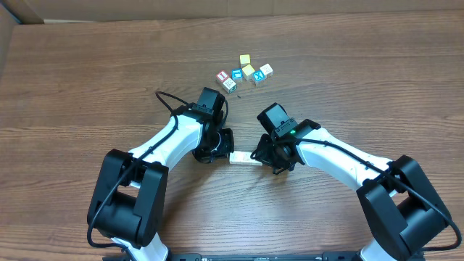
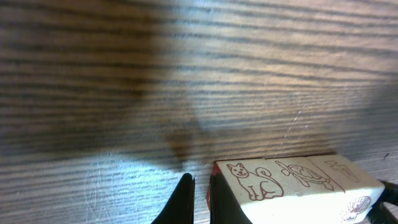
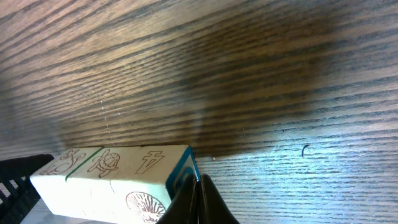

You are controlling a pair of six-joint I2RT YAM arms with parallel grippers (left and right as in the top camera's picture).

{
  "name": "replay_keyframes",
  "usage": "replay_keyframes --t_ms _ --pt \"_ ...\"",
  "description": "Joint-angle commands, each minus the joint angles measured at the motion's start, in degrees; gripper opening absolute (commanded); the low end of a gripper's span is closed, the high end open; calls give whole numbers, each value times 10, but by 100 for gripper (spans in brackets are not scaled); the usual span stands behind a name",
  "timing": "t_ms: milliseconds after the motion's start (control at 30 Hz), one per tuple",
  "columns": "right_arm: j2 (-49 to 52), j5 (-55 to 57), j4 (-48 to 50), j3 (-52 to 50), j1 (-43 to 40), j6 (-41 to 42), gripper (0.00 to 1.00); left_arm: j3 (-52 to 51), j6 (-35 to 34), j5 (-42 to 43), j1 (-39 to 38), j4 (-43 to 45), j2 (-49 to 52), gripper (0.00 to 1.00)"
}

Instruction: Flip 3 blocks

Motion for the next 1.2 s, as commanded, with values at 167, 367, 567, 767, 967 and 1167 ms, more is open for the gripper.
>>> replay_keyframes --t_ms 167,367,567,767,967,1167 --pt "-5 -29 4 -4 1 49 4 6 -6 13 -4 17 7 4" --pt "-5 -33 5 -4 25 115 4 6 -6 14 -4 37 7 4" --pt "-5 -30 16 -4 67 194 4 6 -6 14 -4 54 7 4" --pt "-5 -30 36 -4 106 309 4 6 -6 13 -4 72 7 4" --pt "-5 -18 73 -4 135 362 4 6 -6 13 -5 82 7 4" --pt "-5 -7 67 -4 143 371 4 6 -4 9 -5 80 7 4"
